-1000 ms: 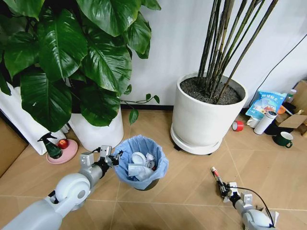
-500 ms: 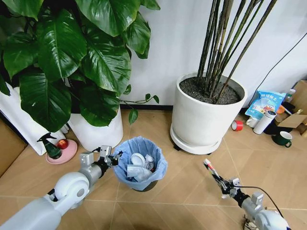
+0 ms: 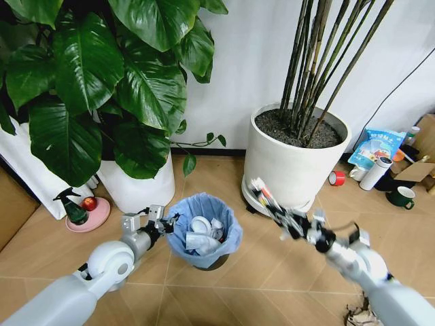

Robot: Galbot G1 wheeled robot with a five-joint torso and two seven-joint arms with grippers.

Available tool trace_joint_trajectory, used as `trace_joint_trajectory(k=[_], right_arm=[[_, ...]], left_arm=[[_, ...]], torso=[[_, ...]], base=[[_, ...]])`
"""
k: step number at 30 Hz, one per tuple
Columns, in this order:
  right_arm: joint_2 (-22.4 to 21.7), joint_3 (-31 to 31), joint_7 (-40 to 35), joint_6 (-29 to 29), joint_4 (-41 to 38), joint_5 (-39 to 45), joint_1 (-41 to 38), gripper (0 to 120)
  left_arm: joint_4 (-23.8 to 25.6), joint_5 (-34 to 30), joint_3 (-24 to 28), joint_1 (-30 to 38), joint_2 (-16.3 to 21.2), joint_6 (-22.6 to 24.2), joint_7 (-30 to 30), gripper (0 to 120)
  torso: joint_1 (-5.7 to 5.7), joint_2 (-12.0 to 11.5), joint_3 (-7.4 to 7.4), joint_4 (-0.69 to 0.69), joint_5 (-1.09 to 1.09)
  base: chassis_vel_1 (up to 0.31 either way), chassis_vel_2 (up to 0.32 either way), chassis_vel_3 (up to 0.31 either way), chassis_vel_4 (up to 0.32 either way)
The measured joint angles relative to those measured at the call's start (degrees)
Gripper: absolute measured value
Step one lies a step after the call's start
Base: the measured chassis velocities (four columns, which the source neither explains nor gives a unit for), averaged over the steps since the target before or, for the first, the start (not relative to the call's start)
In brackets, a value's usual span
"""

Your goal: Pick up the trash bin and place the garbage on the floor into it.

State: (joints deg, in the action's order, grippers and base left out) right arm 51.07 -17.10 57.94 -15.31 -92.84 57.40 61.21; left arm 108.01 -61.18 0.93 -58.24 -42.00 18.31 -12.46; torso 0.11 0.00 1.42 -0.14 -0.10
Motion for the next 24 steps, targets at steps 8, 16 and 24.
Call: trace_joint_trajectory(k=[8, 16, 24], right_arm=[[1.22, 8.71, 2.43, 1.39, 5.84, 1.64, -9.31, 0], [5.42, 16.03, 2.91, 1.34, 11.73, 1.92, -15.68, 0], [7.61, 18.46, 3.60, 1.70, 14.31, 1.57, -18.00, 0]], left_arm=[[-1.55, -0.23, 2.10, 2.98, -1.65, -0.26, 0.94, 1], [-3.89, -1.78, 5.47, 8.09, -3.90, -0.28, 1.08, 1], [-4.17, -1.79, 6.66, 8.42, -4.39, -0.26, 0.93, 1]], torso=[[0.00, -0.01, 0.00, -0.02, -0.01], [0.00, -0.01, 0.00, -0.02, -0.01], [0.00, -0.01, 0.00, -0.02, 0.00]], base=[[0.000, 0.000, 0.000, 0.000], [0.000, 0.000, 0.000, 0.000], [0.000, 0.000, 0.000, 0.000]])
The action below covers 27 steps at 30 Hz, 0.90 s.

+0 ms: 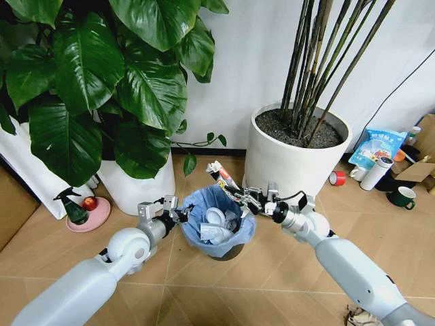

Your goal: Pick up the trash bin and place the garbage on the floor into it.

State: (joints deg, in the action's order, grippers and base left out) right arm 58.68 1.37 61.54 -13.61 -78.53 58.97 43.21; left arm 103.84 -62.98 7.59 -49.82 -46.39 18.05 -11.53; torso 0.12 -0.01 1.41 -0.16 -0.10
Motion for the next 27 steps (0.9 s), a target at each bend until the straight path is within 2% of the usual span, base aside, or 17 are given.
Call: trace_joint_trajectory(k=[11, 17, 18, 20, 22, 24, 26, 27], right_arm=[[3.64, 5.09, 0.03, -0.10, 4.48, -1.62, -3.94, 0], [2.96, 5.33, -0.07, 0.03, 4.69, -2.31, -4.08, 19], [2.96, 5.33, -0.07, 0.03, 4.69, -2.31, -4.08, 19], [2.44, 5.33, -0.22, 0.14, 4.29, -2.30, -3.97, 31], [2.37, 5.33, -0.24, 0.16, 4.21, -2.30, -3.92, 34], [2.31, 5.33, -0.28, 0.21, 4.03, -2.29, -3.75, 46], [2.27, 5.34, -0.29, 0.25, 3.97, -2.28, -3.70, 49], [2.26, 5.33, -0.31, 0.26, 3.90, -2.27, -3.66, 54]], left_arm=[[0.12, 0.02, 0.73, 0.20, -0.29, 0.06, -0.36, 1], [0.34, 0.06, 0.02, -0.32, 0.05, 0.09, -0.37, 1], [0.34, 0.06, 0.02, -0.32, 0.05, 0.09, -0.37, 1], [0.48, 0.07, -0.32, -0.61, 0.22, 0.10, -0.37, 1], [0.49, 0.07, -0.38, -0.67, 0.23, 0.11, -0.37, 1], [0.57, 0.09, -0.50, -0.76, 0.24, 0.12, -0.37, 1], [0.62, 0.09, -0.57, -0.76, 0.24, 0.13, -0.37, 1], [0.64, 0.09, -0.58, -0.77, 0.24, 0.13, -0.37, 1]], torso=[[0.00, 0.00, 0.00, 0.02, 0.00], [0.00, 0.01, 0.00, -0.01, 0.00], [0.00, 0.01, 0.00, -0.01, 0.00], [0.00, 0.01, 0.00, 0.00, 0.00], [0.00, 0.01, 0.00, -0.01, 0.00], [0.00, 0.01, 0.00, 0.00, 0.00], [0.00, 0.01, 0.00, 0.00, 0.00], [-0.01, 0.01, 0.00, 0.00, 0.00]], base=[[0.000, 0.000, 0.000, 0.000], [0.000, 0.000, 0.000, 0.000], [0.000, 0.000, 0.000, 0.000], [0.000, 0.000, 0.000, 0.000], [0.000, 0.000, 0.000, 0.000], [0.000, 0.000, 0.000, 0.000], [0.000, 0.000, 0.000, 0.000], [0.000, 0.000, 0.000, 0.000]])
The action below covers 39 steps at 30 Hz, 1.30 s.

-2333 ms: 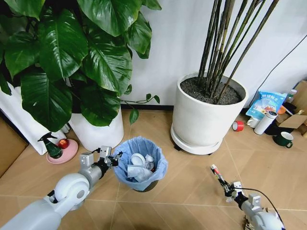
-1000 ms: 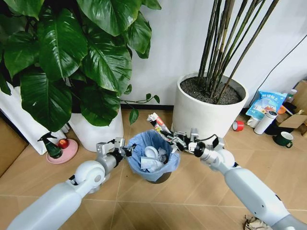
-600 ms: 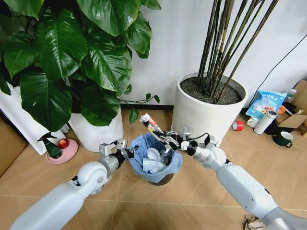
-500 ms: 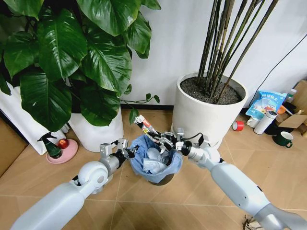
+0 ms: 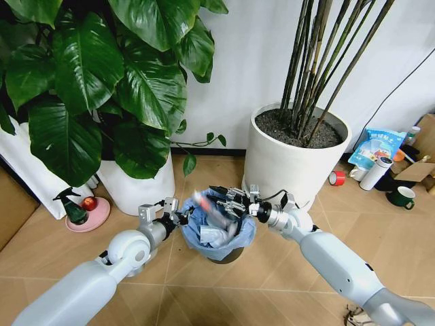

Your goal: Pick up the trash bin and place the garbage on the floor into it.

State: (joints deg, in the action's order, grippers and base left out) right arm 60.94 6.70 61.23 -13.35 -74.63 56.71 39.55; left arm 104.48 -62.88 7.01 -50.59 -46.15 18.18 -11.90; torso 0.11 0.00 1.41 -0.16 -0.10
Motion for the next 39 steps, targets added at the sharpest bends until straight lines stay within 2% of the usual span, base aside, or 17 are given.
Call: trace_joint_trajectory(k=[3, 4, 9, 11, 13, 15, 18, 21, 22, 23, 24, 27, 28, 29, 30, 34, 39], right_arm=[[-0.34, -0.28, -0.57, 0.01, -0.75, 0.17, 0.20, 71], [-0.34, -0.28, -0.57, 0.01, -0.75, 0.17, 0.20, 71], [-1.82, -3.49, -4.01, -0.15, -2.57, 0.02, 1.83, 87], [-2.20, -4.11, -5.13, -0.26, -2.99, -0.19, 2.37, 89], [-4.71, -7.37, -12.59, -1.23, -5.45, -1.77, 6.39, 99], [-6.96, -10.37, -20.00, -2.29, -7.97, -3.37, 11.75, 100], [-7.75, -11.58, -22.78, -2.49, -9.08, -3.93, 13.88, 100], [-9.89, -17.62, -36.97, -2.60, -14.88, -5.90, 24.42, 100], [-9.89, -17.62, -36.97, -2.60, -14.88, -5.90, 24.42, 100], [-9.94, -20.90, -45.32, -2.07, -17.91, -7.30, 30.58, 100], [-9.03, -25.35, -56.48, -1.23, -20.32, -9.66, 37.46, 100], [-8.65, -26.79, -61.15, -0.63, -21.02, -9.99, 39.63, 100], [-8.10, -28.87, -71.56, 1.23, -22.57, -9.23, 42.86, 100], [-7.98, -29.60, -75.19, 2.12, -23.08, -8.81, 43.88, 100], [-7.98, -29.60, -75.19, 2.12, -23.08, -8.81, 43.88, 100], [-7.92, -30.71, -86.49, 5.13, -24.74, -5.47, 46.15, 100], [-7.94, -31.79, -94.97, 8.17, -25.76, -1.98, 49.30, 100]], left_arm=[[0.21, 0.00, -0.13, -0.02, 0.38, 0.05, -0.06, 1], [0.21, 0.00, -0.13, -0.02, 0.38, 0.05, -0.06, 1], [0.78, -0.02, -1.15, -1.09, 1.63, 0.08, -0.14, 1], [0.84, 0.01, -1.29, -1.28, 1.80, 0.08, -0.14, 1], [1.36, 0.40, -2.49, -2.77, 2.92, 0.08, -0.06, 1], [2.30, 0.58, -3.92, -4.25, 3.81, 0.08, 0.13, 1], [2.65, 0.61, -4.36, -4.72, 4.07, 0.08, 0.23, 1], [4.02, 0.73, -6.10, -6.42, 5.18, 0.07, 0.52, 1], [4.02, 0.73, -6.10, -6.42, 5.18, 0.07, 0.52, 1], [4.47, 0.77, -6.65, -7.00, 5.81, -0.02, 0.68, 1], [4.71, 0.83, -6.99, -7.37, 6.27, -0.16, 0.86, 1], [4.73, 0.85, -7.03, -7.38, 6.30, -0.21, 0.91, 1], [4.78, 0.90, -7.03, -7.13, 6.04, -0.27, 0.93, 1], [4.85, 0.90, -6.99, -7.00, 5.87, -0.27, 0.90, 1], [4.85, 0.90, -6.99, -7.00, 5.87, -0.27, 0.90, 1], [5.02, 0.91, -6.89, -6.78, 5.60, -0.27, 0.77, 1], [5.30, 0.94, -7.14, -6.94, 5.58, -0.28, 0.58, 1]], torso=[[0.00, 0.00, 0.00, 0.00, 0.00], [0.00, 0.00, 0.00, 0.00, 0.00], [0.00, 0.00, 0.00, 0.03, 0.00], [0.00, 0.00, 0.00, 0.03, 0.00], [0.00, 0.00, 0.00, 0.03, -0.01], [0.00, 0.00, 0.00, 0.00, 0.02], [0.00, 0.00, 0.00, -0.01, 0.05], [-0.01, 0.00, -0.01, -0.01, -0.03], [-0.01, 0.00, -0.01, -0.01, -0.03], [-0.01, 0.00, -0.01, -0.03, 0.05], [-0.01, 0.00, -0.01, -0.02, -0.02], [-0.01, 0.00, -0.01, -0.02, 0.00], [-0.01, 0.00, -0.01, 0.00, 0.00], [-0.01, 0.00, -0.01, 0.00, -0.01], [-0.01, 0.00, -0.01, 0.00, -0.01], [-0.01, 0.01, -0.01, 0.00, 0.00], [-0.01, 0.00, 0.00, 0.02, 0.02]], base=[[0.000, 0.000, 0.000, 0.000], [0.000, 0.000, 0.000, 0.000], [0.000, 0.000, 0.000, 0.000], [0.000, 0.000, 0.000, 0.000], [0.000, 0.000, 0.000, 0.000], [0.000, 0.000, 0.000, 0.000], [0.000, 0.000, 0.000, 0.000], [0.000, 0.000, 0.000, 0.000], [0.000, 0.000, 0.000, 0.000], [0.000, 0.000, 0.000, 0.000], [0.000, 0.000, 0.000, 0.000], [0.000, 0.000, 0.000, 0.000], [0.000, 0.000, 0.000, 0.000], [0.000, 0.000, 0.000, 0.000], [0.000, 0.000, 0.000, 0.000], [0.000, 0.000, 0.000, 0.000], [0.000, 0.000, 0.000, 0.000]])
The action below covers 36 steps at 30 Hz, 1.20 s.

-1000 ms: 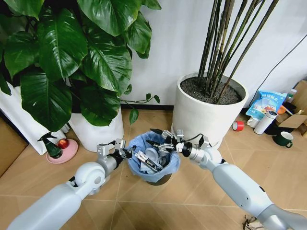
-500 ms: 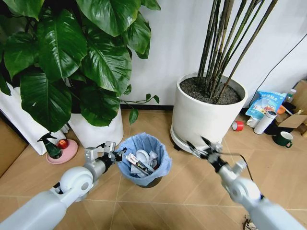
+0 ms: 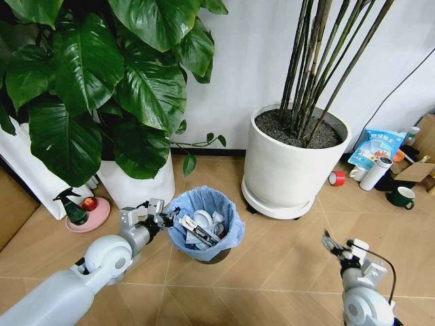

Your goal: Pick up the trash bin and place the garbage on the floor into it.

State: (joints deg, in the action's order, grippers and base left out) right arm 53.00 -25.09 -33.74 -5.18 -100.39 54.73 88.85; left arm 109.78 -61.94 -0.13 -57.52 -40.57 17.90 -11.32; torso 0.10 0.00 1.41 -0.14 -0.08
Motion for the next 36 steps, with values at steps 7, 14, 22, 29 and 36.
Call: trace_joint_trajectory(k=[7, 14, 22, 29, 36], right_arm=[[0.79, -5.05, -3.07, 5.01, 0.34, 4.24, 11.28, 100], [2.86, -8.37, 7.75, 3.07, 9.95, 2.86, 14.15, 100], [3.11, -8.29, 17.01, 0.94, 20.36, 1.00, 10.74, 100], [3.07, -6.03, 18.79, 1.10, 25.08, 1.89, 5.94, 95], [2.79, -5.21, 19.19, 1.29, 26.21, 2.45, 5.42, 70]], left_arm=[[0.97, 0.17, -2.92, -2.35, 0.33, -0.04, 0.17, 1], [1.79, 1.14, -4.02, -4.29, 0.77, -0.31, 0.33, 1], [2.64, 1.17, -4.70, -5.08, 1.80, -0.36, 0.09, 1], [2.66, 1.11, -4.75, -5.30, 1.98, -0.37, -0.18, 1], [2.90, 0.84, -4.92, -5.29, 2.37, -0.37, -0.33, 1]], torso=[[0.00, 0.00, 0.00, -0.02, -0.03], [0.01, 0.00, 0.00, -0.01, -0.02], [0.01, 0.00, 0.00, -0.03, -0.02], [0.01, 0.00, 0.01, 0.00, -0.01], [0.01, 0.00, 0.01, -0.03, -0.02]], base=[[0.000, 0.000, 0.000, 0.000], [0.000, 0.000, 0.000, 0.000], [0.000, 0.000, 0.000, 0.000], [0.000, 0.000, 0.000, 0.000], [0.000, 0.000, 0.000, 0.000]])
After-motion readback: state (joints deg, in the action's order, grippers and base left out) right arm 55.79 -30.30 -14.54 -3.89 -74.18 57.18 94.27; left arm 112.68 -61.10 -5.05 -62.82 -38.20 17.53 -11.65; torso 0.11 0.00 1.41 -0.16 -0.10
